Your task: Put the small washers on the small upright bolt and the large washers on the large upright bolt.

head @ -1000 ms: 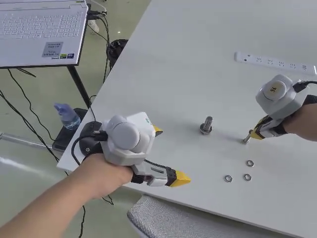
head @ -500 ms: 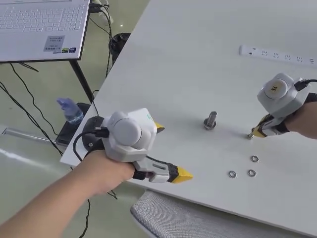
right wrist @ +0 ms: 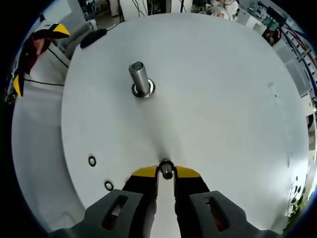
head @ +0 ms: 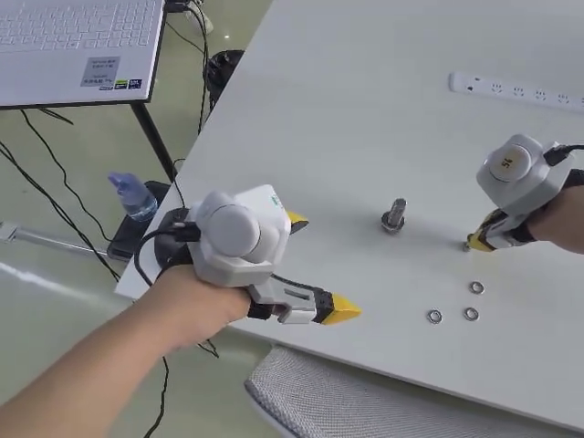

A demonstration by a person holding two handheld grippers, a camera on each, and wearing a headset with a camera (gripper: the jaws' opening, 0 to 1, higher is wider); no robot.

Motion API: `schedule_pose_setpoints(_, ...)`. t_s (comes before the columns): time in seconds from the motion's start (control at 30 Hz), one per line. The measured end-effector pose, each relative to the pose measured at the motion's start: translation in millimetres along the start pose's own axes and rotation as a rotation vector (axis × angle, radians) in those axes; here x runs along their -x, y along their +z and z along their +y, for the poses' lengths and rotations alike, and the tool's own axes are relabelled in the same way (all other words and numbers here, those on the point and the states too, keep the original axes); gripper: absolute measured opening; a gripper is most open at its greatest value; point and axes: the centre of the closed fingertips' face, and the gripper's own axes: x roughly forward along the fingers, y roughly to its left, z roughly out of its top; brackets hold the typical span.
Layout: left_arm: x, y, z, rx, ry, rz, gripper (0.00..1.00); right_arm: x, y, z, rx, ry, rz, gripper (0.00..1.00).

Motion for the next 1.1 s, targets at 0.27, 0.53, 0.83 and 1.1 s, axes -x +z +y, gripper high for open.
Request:
schedule_pose_setpoints(0.27, 0.9, -2.0, 0.8, 0.003, 0.001, 0.003, 0.80, -7.1, -1.9, 1.3, 0.003, 0.000, 0.007, 0.12)
schedule_pose_setpoints(0.53, 3.2, -5.9, 2.1, 0.008, 0.006, 0.005, 0.79, -11.7, -3.2, 2.8, 0.011, -0.005, 0.014, 0.12)
schedule_pose_setpoints(0.83, 2.2, -2.1, 2.1, 0.008, 0.001, -0.001, 0.79, -13.5, -5.4, 3.4, 0.024, -0.006, 0.020, 0.12)
schedule_pose_setpoints(1.1, 0.1, -1.1, 2.4, 0.006, -0.004, -0.001, 0.79, -13.9, -5.1, 2.6, 0.026, -0.006, 0.019, 0.13)
